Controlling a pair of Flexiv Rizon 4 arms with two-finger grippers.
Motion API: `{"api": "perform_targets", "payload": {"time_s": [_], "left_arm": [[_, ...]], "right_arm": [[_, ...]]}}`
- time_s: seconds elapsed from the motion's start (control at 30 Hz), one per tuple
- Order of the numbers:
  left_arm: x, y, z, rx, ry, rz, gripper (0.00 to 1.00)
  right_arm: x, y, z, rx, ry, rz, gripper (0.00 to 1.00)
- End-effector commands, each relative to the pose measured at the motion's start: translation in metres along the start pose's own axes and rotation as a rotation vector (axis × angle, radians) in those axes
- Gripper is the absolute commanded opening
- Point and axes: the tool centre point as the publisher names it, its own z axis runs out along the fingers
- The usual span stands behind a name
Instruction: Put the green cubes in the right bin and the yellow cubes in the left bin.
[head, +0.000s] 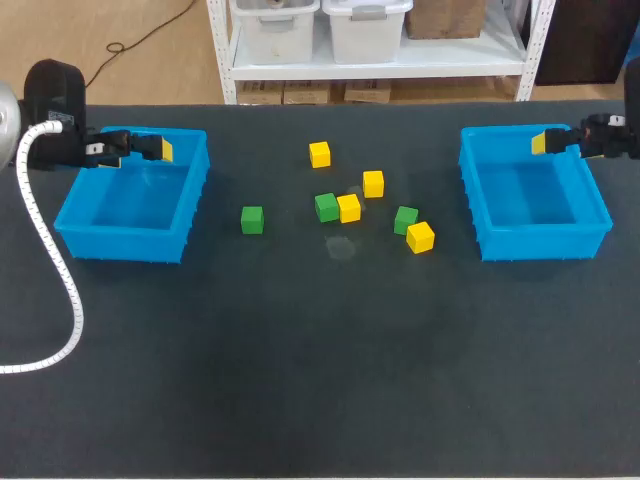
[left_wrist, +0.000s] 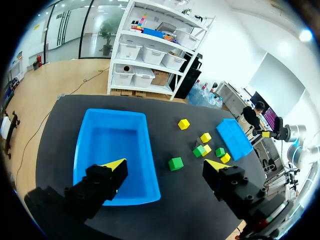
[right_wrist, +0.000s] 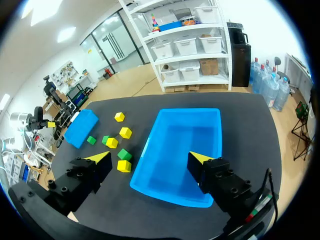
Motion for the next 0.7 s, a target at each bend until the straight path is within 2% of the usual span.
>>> {"api": "perform_targets", "payload": {"time_s": [0.03, 0.67, 0.7], "left_arm": [[0.0015, 0.0032, 0.0005, 0.014, -0.008, 0.003, 1.00], [0.0015, 0.0032, 0.0005, 0.014, -0.008, 0.003, 1.00], [0.0015, 0.0032, 0.0005, 0.014, -0.008, 0.003, 1.00]], "right_arm": [[-0.0001, 0.0000, -0.0004, 0.000, 0.001, 0.000, 1.00], [-0.0001, 0.0000, -0.0004, 0.000, 0.001, 0.000, 1.00], [-0.0050, 0.0053, 0.0019, 0.021, 0.001, -0.030, 1.00]]}}
